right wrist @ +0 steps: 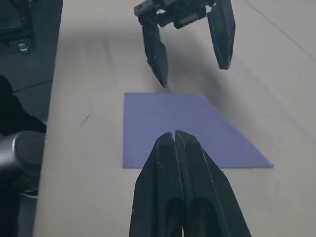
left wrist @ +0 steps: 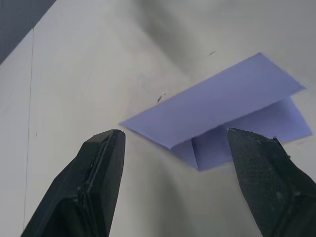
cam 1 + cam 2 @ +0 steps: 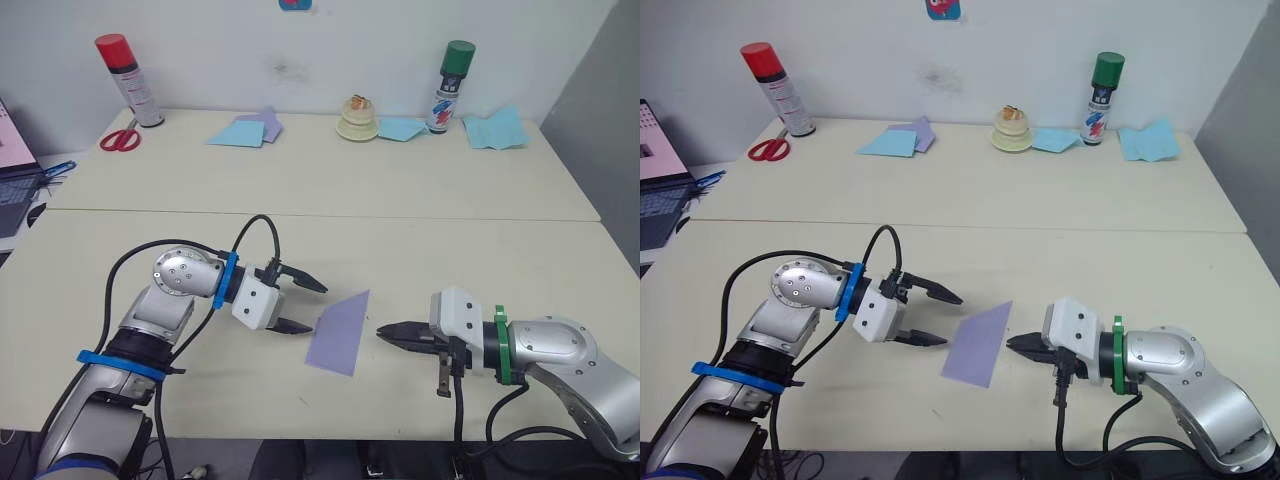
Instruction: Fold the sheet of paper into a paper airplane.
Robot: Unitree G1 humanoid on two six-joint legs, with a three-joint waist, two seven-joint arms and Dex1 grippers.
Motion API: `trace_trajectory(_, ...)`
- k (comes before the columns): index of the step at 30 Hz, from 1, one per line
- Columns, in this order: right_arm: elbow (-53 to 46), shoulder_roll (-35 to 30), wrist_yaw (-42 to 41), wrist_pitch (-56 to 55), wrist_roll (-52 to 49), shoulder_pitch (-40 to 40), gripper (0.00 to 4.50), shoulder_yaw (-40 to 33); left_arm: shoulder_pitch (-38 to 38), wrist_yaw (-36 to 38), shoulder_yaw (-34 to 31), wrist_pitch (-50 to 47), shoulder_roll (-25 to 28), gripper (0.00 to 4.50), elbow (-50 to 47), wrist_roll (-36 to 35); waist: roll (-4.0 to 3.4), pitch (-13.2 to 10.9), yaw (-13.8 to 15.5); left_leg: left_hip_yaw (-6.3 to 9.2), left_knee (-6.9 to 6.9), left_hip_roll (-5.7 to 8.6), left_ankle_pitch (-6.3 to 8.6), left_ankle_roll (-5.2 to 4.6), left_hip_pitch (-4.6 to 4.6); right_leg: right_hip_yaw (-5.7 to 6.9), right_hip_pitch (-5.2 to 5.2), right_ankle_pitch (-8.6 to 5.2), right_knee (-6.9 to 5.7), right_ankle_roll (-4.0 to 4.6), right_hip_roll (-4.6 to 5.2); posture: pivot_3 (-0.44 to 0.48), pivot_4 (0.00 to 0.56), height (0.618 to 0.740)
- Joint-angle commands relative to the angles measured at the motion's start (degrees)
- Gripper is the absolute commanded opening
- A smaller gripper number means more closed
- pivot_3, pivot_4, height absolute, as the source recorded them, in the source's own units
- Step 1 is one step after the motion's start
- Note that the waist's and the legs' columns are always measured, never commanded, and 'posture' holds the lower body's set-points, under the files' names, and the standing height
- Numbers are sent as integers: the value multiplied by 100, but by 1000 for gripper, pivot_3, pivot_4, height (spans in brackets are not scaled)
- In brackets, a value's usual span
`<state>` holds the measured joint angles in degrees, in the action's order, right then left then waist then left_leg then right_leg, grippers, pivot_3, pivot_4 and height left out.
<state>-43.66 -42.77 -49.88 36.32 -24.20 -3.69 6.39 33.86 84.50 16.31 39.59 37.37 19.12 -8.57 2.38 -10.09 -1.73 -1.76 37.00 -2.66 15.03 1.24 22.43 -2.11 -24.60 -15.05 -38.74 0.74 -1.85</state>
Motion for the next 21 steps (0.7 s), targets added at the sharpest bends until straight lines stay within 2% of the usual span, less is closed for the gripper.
trace_trajectory(1, -291, -98, 68, 39, -172, 78, 0, -194, 140, 135, 175, 566, -51, 3621, 232, 38, 0, 0, -16, 1, 0, 0, 0, 0, -1, 0, 0, 1, 0, -2, 0, 0, 150, 725)
trace_trajectory(6, -343, -163, 142, 33, -215, 152, 0, -246, 349, -64, 322, 1165, -300, 3621, 770, 283, 1, 0, -3, 3, 4, 1, -1, 0, -5, 7, 1, 2, -15, -3, -2, 0, 150, 725)
trace_trajectory(7, -343, -177, 153, 25, -224, 158, 0, -249, 385, -97, 340, 1190, -350, 3445, 832, 292, 1, 0, -2, 3, 5, 1, -1, 0, -4, 8, 1, 2, -15, -4, -2, 0, 150, 725)
trace_trajectory(9, -341, -204, 169, 12, -249, 168, 0, -254, 446, -180, 386, 1246, -421, 2987, 904, 350, 1, 0, -1, 2, 7, 3, -1, 0, -4, 6, 2, 3, -16, -6, -2, 0, 150, 725)
trace_trajectory(14, -335, -237, 190, -16, -270, 170, 0, -248, 510, -477, 479, 1269, -410, 1412, 852, 781, 1, 0, -7, -1, 6, 4, -1, 0, -4, 1, 2, 4, -14, -6, -2, 0, 150, 725)
trace_trajectory(18, -301, -249, 191, -40, -265, 145, 0, -282, 427, -764, 463, 481, -225, 44, 72, 1212, 1, 0, -8, 2, 7, 3, -1, 0, -4, 5, 3, 4, -16, -6, -3, 0, 150, 725)
trace_trajectory(21, -249, -267, 177, -81, -245, 135, 0, -321, 224, -1091, 384, -465, -67, 15, -831, 1738, 1, 0, -10, 2, 8, 3, -1, 0, -5, 3, 4, 4, -18, -6, -3, 0, 150, 725)
